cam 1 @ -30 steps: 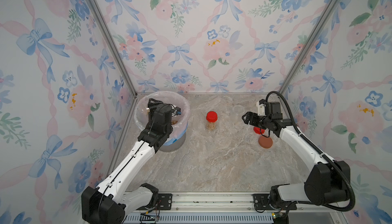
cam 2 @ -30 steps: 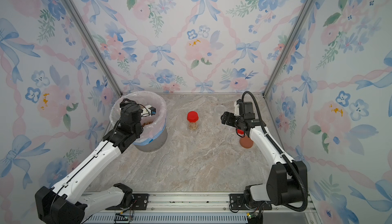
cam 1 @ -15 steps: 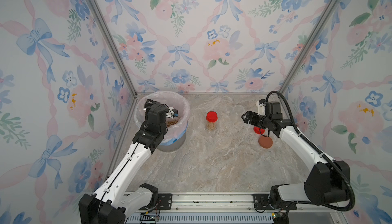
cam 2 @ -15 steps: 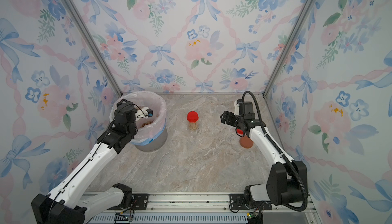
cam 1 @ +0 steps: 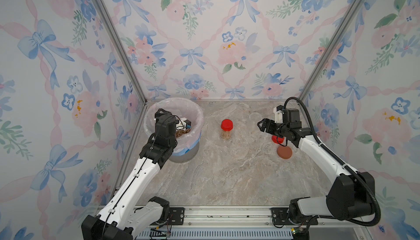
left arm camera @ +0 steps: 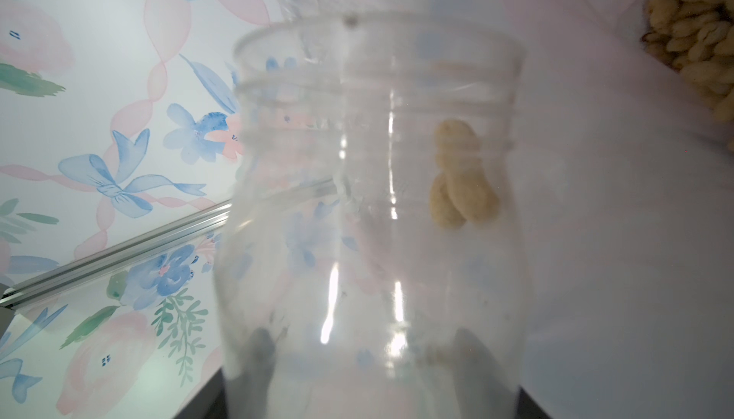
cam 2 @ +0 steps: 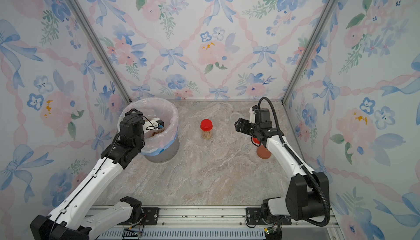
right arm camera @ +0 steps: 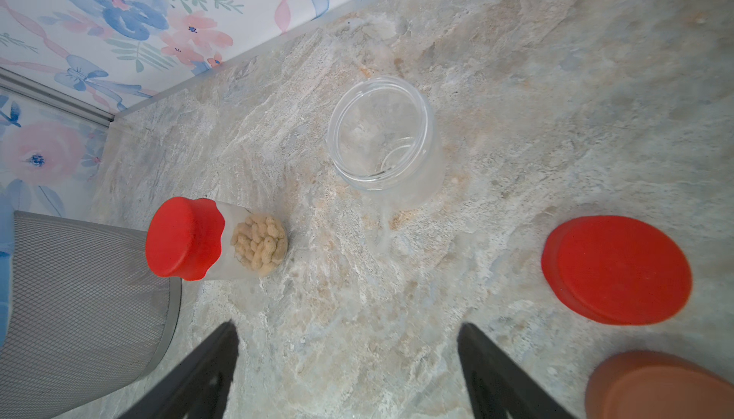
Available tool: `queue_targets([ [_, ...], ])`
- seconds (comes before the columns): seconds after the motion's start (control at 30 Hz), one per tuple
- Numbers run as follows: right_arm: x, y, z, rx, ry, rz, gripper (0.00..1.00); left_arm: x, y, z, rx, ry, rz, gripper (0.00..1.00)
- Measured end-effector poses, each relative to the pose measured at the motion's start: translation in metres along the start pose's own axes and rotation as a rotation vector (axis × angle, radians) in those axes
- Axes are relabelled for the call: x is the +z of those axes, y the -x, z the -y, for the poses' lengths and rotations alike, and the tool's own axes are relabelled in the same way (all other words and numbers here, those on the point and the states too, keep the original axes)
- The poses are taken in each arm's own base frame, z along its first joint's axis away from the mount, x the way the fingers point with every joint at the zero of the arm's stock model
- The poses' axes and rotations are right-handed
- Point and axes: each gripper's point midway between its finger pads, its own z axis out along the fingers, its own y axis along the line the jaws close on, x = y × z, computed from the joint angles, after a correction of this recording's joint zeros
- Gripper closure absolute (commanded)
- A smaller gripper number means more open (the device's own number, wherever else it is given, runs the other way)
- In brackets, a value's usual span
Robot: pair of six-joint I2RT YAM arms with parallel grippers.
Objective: Empty moldy peanuts from jars
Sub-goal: Pour the moldy peanuts from the jar into the trash bin.
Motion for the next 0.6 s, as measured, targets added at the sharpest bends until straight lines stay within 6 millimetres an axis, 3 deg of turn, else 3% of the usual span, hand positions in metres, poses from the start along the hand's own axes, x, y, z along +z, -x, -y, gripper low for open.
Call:
queue_targets([
  [0.03, 0.000, 0.000, 0.000, -0.001, 0.001, 0.000, 0.11, 0.001, -0.003, 0.000, 0.009, 0.000, -0.005, 1.00],
  [0.1, 0.000, 0.000, 0.000, 0.000, 0.001, 0.000, 0.11, -0.001, -0.008, -0.001, 0.013, -0.003, -0.032, 0.90],
  [0.2, 0.001, -0.001, -0.001, -0.001, 0.002, -0.002, 0.11, -0.006, -0.003, -0.009, 0.009, 0.020, 0.001, 0.94],
  [0.27, 0.001, -0.001, -0.001, -0.003, 0.002, -0.003, 0.11, -0.004, -0.016, -0.010, 0.004, 0.019, -0.031, 0.97],
  [0.33, 0.001, -0.002, -0.003, -0.005, 0.005, -0.005, 0.11, -0.003, -0.022, -0.010, 0.007, 0.017, -0.054, 0.91],
  [0.4, 0.001, -0.002, -0.005, -0.008, 0.008, -0.006, 0.11, -0.003, -0.018, -0.015, -0.004, 0.027, -0.034, 1.00],
  [0.47, 0.000, -0.001, -0.007, -0.011, 0.012, -0.003, 0.11, -0.003, -0.016, -0.015, -0.009, 0.030, -0.032, 0.92],
  [0.53, 0.000, 0.001, -0.009, -0.015, 0.015, 0.001, 0.11, 0.000, -0.015, -0.015, -0.027, 0.030, -0.009, 1.00],
  [0.6, 0.000, 0.000, -0.010, -0.016, 0.017, -0.001, 0.11, 0.001, -0.017, -0.012, -0.021, 0.028, -0.029, 0.98],
])
